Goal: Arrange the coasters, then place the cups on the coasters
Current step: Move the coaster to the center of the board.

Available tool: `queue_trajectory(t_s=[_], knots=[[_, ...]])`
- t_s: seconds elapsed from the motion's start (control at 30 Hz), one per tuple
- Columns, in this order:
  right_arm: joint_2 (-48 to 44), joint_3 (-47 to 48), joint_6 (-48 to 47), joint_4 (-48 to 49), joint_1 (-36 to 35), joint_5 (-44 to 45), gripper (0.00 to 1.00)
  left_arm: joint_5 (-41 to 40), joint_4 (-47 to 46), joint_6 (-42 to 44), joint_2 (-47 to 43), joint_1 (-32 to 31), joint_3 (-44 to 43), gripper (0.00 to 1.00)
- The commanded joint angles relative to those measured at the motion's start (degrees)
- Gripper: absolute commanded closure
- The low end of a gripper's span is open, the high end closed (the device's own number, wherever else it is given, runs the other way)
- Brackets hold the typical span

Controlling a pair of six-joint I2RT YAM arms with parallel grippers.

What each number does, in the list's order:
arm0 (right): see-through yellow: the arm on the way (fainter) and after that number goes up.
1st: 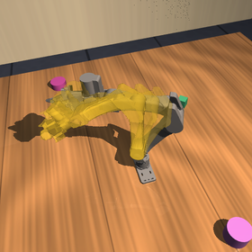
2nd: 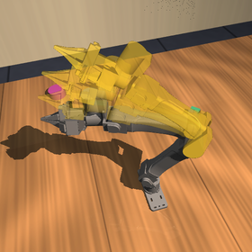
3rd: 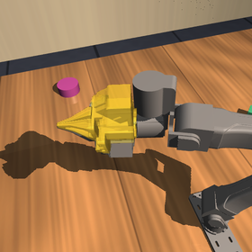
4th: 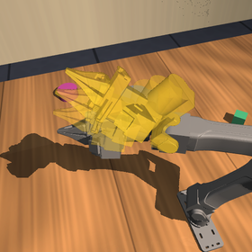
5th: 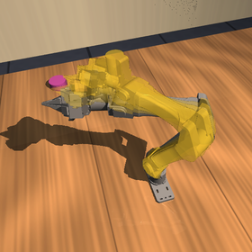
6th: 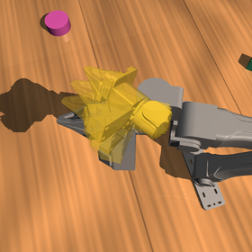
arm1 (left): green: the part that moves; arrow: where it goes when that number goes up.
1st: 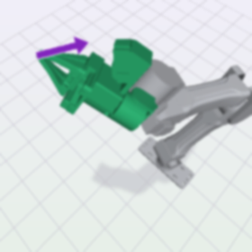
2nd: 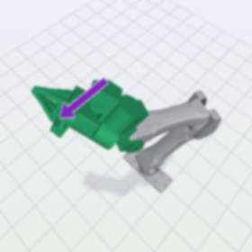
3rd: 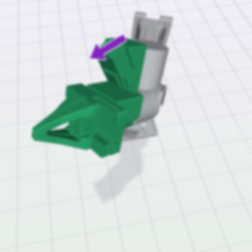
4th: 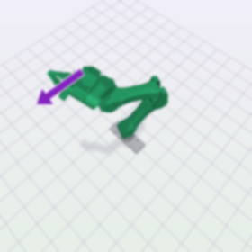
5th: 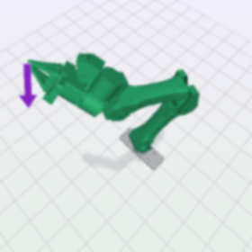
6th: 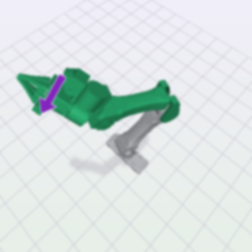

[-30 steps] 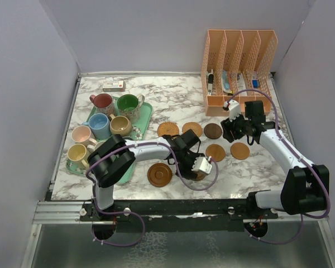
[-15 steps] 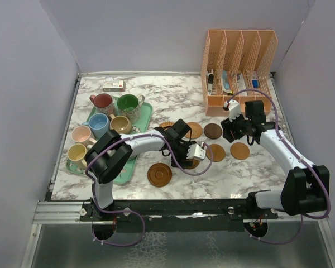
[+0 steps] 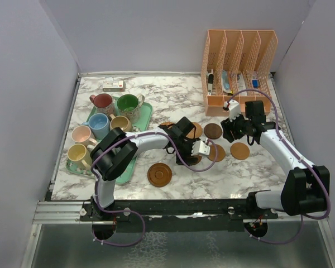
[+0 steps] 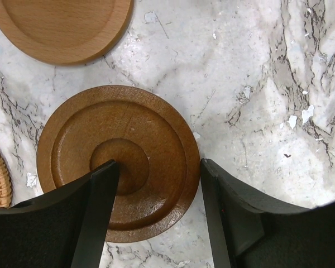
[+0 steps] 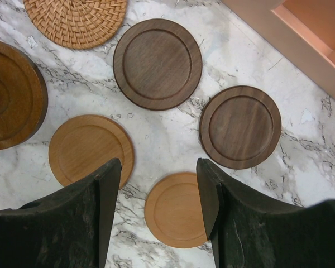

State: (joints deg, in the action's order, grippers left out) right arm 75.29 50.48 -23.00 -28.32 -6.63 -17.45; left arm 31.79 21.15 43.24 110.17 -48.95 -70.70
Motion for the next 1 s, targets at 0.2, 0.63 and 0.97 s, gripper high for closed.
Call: queue_trajectory(t_s=[0.2, 0.63, 0.97], knots=[[-1.81, -0.77, -0.98, 0.21, 0.22, -1.09, 0.43, 0.24, -0.96, -1.95, 2.04, -1.38, -1.04, 0.37], [-1.55, -0.81, -1.15, 0.12, 0.27, -1.18, 0.43, -1.02, -5.42, -5.23, 2.72, -2.67, -1.54, 0.37], [-1.77, -0.94, -1.07, 0.19, 0.28, -1.09, 0.43, -2.83, -6.62, -6.15, 3.34, -3.16, -1.55, 0.37]])
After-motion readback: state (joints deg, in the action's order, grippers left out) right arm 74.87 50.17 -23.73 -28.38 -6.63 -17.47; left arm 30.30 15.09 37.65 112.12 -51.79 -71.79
